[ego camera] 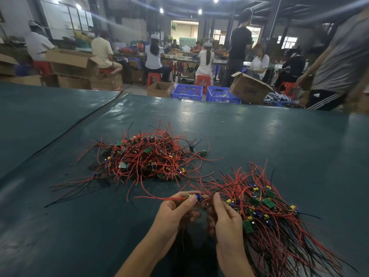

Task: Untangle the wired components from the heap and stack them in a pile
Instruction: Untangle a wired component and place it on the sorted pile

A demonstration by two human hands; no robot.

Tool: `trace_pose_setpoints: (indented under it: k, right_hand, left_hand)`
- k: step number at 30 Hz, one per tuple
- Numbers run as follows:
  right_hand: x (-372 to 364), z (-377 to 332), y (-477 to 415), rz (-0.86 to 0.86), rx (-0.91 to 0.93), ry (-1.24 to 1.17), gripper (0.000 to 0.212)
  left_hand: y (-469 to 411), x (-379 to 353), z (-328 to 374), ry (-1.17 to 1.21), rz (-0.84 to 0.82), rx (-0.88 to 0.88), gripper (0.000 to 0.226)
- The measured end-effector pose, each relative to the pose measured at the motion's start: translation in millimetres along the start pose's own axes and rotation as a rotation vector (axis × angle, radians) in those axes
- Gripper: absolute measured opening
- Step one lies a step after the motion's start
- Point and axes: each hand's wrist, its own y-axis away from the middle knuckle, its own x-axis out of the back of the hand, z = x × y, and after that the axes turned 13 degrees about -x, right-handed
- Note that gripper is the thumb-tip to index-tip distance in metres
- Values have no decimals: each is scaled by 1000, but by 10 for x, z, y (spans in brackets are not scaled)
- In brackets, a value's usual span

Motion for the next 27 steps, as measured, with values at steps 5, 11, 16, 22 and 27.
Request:
trace_pose_setpoints:
  k: [5,11,16,22,27]
  right_hand:
    - [-31,-10,69,-76,92,9,27]
    - [-19,39,47,-66,236,91,18]
    - [-3,56,-1,36,201,44,23]
    - [-17,103,-57,133,173,-44,7]
    - [91,-33,-82,247,116,-256,28]
  left_hand:
    - [2,-6,5,-19,-17,2,26]
    - [4,0,26,-37,-30,-29,30]
    - [17,-18,4,-54,-23,-79,27]
    - [-5,-8,-54,-61,54,-98,28]
    - [-45,50,-52,12,107,-103,27]
